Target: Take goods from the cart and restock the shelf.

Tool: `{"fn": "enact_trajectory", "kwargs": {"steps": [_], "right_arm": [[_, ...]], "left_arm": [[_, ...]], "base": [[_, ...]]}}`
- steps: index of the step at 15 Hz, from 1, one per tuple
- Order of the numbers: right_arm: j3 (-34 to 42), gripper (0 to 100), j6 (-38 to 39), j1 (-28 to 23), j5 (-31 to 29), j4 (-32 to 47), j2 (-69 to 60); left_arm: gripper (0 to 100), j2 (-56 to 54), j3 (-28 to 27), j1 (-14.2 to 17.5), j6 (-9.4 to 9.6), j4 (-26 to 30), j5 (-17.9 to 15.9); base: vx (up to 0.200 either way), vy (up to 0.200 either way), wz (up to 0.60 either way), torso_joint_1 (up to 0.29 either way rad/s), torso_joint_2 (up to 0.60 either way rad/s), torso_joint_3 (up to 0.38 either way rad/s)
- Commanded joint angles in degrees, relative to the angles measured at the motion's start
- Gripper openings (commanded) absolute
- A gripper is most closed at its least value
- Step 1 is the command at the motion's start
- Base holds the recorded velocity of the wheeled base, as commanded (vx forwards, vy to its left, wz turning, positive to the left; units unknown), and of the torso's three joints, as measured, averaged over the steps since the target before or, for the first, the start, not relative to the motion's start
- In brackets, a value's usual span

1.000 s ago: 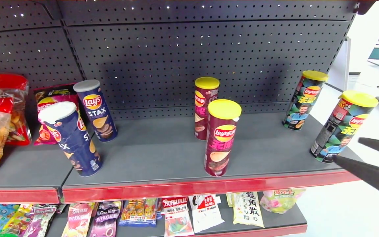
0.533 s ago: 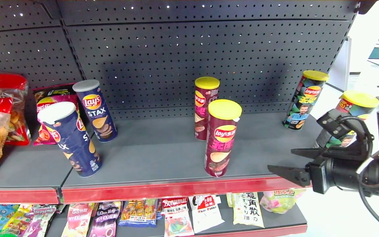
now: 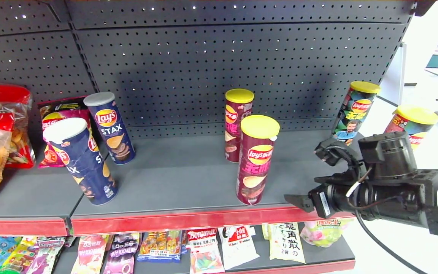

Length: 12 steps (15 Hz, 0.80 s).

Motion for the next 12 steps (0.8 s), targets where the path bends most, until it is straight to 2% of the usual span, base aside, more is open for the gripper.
{"fn": "enact_trajectory", "kwargs": {"steps": [1,3,12], "right_arm": [[-3.2,100,0.0,1.1,-2.1,0.3,5.2],[-5.2,100,0.0,1.3,-5.1,0.4,7.4],[-10.2,100,0.0,1.1,-5.8,0.4,11.8]], "left_arm": [[100,0.2,0.0,0.0,-0.01,0.0,0.0],[100,0.2,0.0,0.0,-0.01,0.0,0.0],[100,0.2,0.0,0.0,-0.01,0.0,0.0]], "base": [[0.0,0.0,0.0,0.0,0.0,0.0],[0.0,0.0,0.0,0.0,0.0,0.0],[0.0,0.0,0.0,0.0,0.0,0.0]]}}
